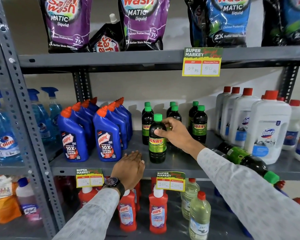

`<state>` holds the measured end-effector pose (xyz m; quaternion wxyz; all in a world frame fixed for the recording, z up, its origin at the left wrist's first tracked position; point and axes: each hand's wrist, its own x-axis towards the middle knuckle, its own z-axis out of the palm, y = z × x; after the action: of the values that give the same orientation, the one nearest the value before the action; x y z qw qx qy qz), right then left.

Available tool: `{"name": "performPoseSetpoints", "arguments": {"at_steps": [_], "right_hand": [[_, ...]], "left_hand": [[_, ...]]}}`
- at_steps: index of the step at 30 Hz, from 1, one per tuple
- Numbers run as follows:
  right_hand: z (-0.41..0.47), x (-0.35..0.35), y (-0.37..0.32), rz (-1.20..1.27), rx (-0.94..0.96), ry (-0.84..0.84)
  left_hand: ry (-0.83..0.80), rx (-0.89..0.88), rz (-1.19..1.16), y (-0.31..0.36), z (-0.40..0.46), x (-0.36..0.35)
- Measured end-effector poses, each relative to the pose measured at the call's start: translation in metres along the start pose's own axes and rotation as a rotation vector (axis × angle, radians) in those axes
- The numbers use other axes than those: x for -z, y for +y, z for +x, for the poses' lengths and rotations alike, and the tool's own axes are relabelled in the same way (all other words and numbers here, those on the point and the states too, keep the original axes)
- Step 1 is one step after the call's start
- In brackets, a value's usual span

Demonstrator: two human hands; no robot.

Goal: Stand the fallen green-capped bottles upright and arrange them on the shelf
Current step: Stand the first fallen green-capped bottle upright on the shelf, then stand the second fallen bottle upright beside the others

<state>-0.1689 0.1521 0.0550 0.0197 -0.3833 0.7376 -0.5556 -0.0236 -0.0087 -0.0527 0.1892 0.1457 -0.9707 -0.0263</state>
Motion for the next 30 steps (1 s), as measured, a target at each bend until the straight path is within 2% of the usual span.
{"name": "performPoseSetpoints", "arguments": {"at_steps": [4, 7, 9, 11, 13, 15, 17, 19, 27, 30], "right_hand": [[-0.001, 0.019, -0.001, -0.081, 0.009, -0.088], [0.000, 0.059, 0.003, -0.523, -0.040, -0.067], [-0.001, 0.089, 0.005, -0.877, -0.190, -0.119], [-0.004, 0.108, 0.008, -1.046, -0.378, -0.226], [-0.009, 0.109, 0.012, -1.059, -0.470, -0.327], [-0.011, 0.104, 0.019, -1.040, -0.459, -0.357], [-0.012, 0.100, 0.025, -1.001, -0.444, -0.308], [-0.033, 0.120, 0.022, -0.944, -0.457, -0.195], [-0.033, 0.091, 0.047, -0.898, -0.401, -0.081], [-0.029, 0.097, 0.045, -0.765, -0.395, -0.001]], "left_hand": [[0.001, -0.001, -0.004, 0.001, -0.002, 0.002], [-0.012, -0.005, 0.001, 0.001, -0.002, 0.002], [-0.020, 0.001, -0.010, 0.000, -0.001, 0.003], [-0.022, 0.008, -0.005, -0.004, -0.002, 0.003], [-0.026, 0.025, 0.008, -0.011, -0.004, 0.004], [-0.016, 0.031, 0.023, -0.015, -0.004, 0.002], [-0.023, 0.040, 0.022, -0.017, -0.001, 0.005], [-0.001, -0.022, 0.017, 0.006, 0.002, 0.013], [-0.048, 0.005, 0.028, 0.005, -0.003, 0.005], [-0.050, 0.007, 0.009, 0.005, -0.002, 0.004]]}}
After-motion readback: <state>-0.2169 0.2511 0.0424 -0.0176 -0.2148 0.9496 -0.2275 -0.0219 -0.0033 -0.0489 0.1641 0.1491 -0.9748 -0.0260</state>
